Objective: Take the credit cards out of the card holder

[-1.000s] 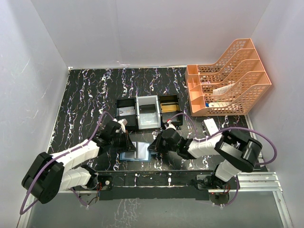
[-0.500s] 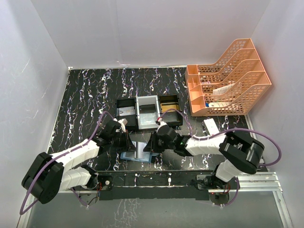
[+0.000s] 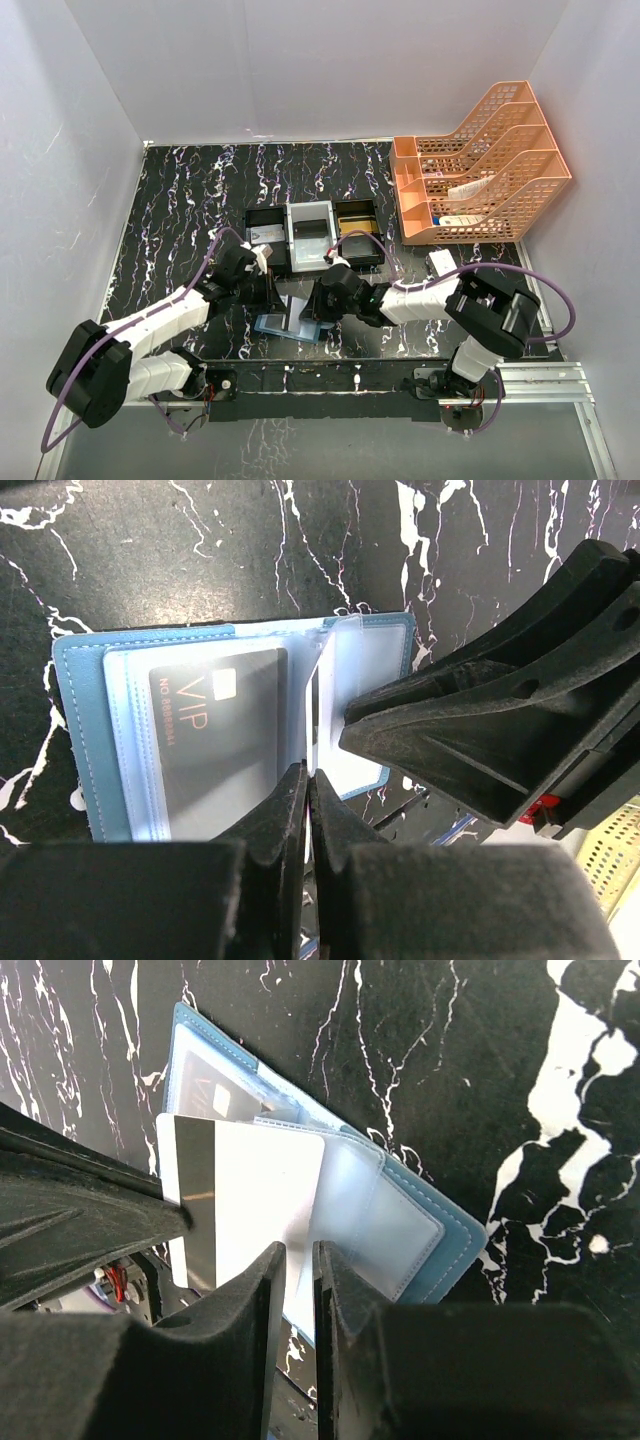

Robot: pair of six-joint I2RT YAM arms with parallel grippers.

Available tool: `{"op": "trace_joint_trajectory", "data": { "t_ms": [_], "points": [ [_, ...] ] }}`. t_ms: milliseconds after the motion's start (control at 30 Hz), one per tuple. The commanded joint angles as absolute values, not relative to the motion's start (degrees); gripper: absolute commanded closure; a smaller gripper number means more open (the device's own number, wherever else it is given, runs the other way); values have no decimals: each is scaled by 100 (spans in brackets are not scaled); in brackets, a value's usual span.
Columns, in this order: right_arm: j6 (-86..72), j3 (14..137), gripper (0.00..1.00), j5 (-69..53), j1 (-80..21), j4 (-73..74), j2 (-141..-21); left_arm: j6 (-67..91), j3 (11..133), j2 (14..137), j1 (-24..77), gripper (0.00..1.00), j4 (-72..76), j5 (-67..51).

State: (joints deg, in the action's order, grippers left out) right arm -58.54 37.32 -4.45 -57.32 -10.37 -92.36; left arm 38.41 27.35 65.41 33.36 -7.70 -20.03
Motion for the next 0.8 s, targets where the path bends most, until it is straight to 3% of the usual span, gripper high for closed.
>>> {"op": "trace_joint_trajectory", "data": {
  "t_ms": [0, 67, 200, 300, 400, 533, 767],
  "points": [
    [-5936, 3440, 83, -73, -5739, -613, -9201, 3660, 2979, 6516, 3314, 100, -976, -2045],
    [-5941, 3422, 83, -107, -5739, -655, -9238, 3731, 2948, 6581, 3316, 100, -862, -2131],
    [-5934, 3438, 83, -151, -5735, -715, -9282, 3990, 2755, 6685, 3317, 83, -371, -2471],
    [-5936, 3445, 83, -186, -5739, -734, -9317, 4169, 2628, 6788, 3318, 79, -28, -2760],
    [-5946, 3445, 83, -189, -5739, -740, -9337, 4229, 2604, 6831, 3316, 83, 55, -2862],
    [-5965, 3463, 84, -125, -5739, -720, -9307, 4128, 2780, 6806, 3306, 100, -469, -2423],
    [-5886, 3513, 84, 392, -5735, -283, -8940, 4034, 2979, 6444, 3311, 100, -1053, -1816]
  ]
}}
